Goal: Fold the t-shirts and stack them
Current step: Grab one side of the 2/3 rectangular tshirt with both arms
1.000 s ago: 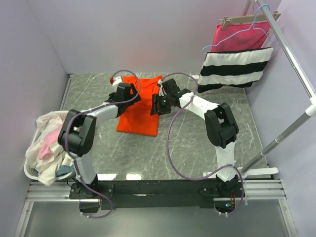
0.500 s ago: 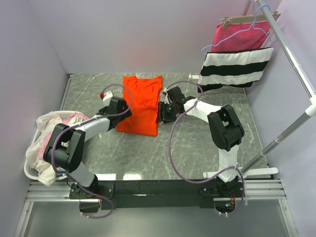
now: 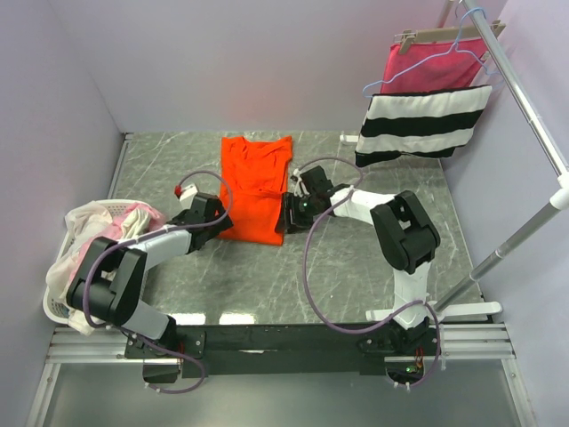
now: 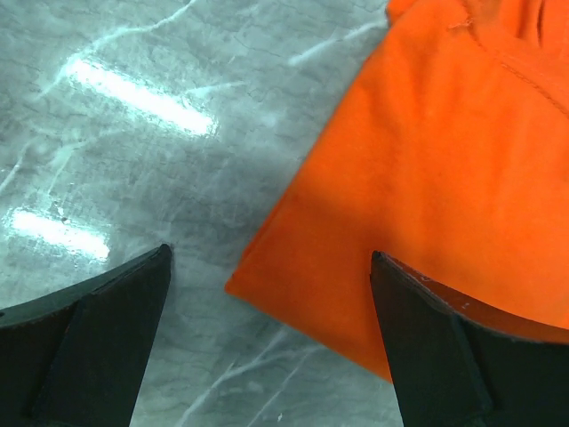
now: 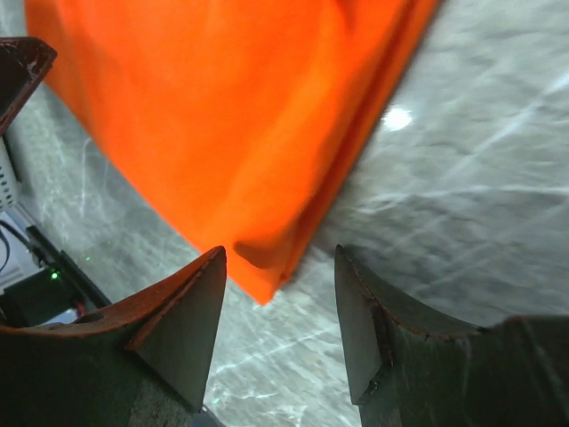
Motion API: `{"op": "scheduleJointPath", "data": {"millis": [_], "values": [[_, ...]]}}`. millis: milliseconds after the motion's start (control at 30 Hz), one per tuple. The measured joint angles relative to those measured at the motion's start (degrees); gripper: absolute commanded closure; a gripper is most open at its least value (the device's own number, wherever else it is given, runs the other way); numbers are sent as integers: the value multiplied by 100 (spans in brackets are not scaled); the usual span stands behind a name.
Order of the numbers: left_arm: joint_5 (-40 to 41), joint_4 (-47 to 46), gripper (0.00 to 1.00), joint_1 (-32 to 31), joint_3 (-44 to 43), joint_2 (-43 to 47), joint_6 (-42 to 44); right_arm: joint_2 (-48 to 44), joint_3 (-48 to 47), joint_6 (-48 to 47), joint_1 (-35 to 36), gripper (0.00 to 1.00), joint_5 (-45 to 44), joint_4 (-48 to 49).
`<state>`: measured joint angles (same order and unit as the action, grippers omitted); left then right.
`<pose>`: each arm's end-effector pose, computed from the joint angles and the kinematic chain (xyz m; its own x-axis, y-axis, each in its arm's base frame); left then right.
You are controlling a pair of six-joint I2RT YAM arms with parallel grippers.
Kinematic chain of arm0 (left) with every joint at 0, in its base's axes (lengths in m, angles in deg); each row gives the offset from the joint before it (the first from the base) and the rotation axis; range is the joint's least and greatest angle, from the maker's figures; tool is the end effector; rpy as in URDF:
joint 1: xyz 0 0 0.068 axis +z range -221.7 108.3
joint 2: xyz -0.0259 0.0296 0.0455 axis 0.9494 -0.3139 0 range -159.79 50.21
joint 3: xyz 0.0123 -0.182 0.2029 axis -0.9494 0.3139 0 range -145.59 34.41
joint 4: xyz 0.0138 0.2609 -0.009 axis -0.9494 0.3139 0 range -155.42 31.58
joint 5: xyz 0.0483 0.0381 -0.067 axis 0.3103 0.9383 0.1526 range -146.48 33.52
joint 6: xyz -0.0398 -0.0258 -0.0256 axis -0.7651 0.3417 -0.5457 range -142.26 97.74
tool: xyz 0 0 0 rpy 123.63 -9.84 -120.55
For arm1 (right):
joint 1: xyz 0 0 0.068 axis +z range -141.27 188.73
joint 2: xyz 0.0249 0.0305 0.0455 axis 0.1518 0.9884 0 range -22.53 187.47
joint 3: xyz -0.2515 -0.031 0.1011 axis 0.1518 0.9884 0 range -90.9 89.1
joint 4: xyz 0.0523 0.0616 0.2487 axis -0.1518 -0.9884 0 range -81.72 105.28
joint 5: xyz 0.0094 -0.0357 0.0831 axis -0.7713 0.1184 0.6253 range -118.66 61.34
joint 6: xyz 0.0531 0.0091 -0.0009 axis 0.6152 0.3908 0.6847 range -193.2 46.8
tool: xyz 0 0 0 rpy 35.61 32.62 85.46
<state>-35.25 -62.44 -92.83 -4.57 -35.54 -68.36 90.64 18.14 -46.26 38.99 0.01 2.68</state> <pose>0.2670 -0.0894 0.1576 -0.5785 -0.4965 -0.6471 -0.4315 0.8596 -0.2738 0.3424 0.2196 0.1501 -0.9378 -0.0869 -0.3362 -0.2873 0.7379 0.6107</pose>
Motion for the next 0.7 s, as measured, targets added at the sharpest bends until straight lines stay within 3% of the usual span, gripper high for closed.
{"op": "scheduleJointPath", "data": {"millis": [267,367,400,433,467,500,533,567,667,700], "values": [[-341,-533,21,15,221,70,120,24,24,225,238,41,63,116],[-527,-761,38,17,326,61,155,24,85,339,249,42,85,232],[-560,-841,57,20,365,61,153,24,103,372,249,44,96,267],[-612,-935,67,22,411,61,155,24,127,417,249,47,105,315],[-651,-994,79,26,450,61,118,31,136,457,249,59,107,341],[-728,-1023,99,26,509,46,144,48,149,503,249,66,111,389],[-748,-1086,99,26,555,39,96,68,157,520,249,72,116,420],[-822,-1128,99,31,597,35,105,105,168,549,249,85,101,439],[-966,-1298,99,33,675,35,9,153,221,619,245,100,48,446],[-992,-1342,99,33,706,48,-15,153,254,643,245,100,35,461]]}}
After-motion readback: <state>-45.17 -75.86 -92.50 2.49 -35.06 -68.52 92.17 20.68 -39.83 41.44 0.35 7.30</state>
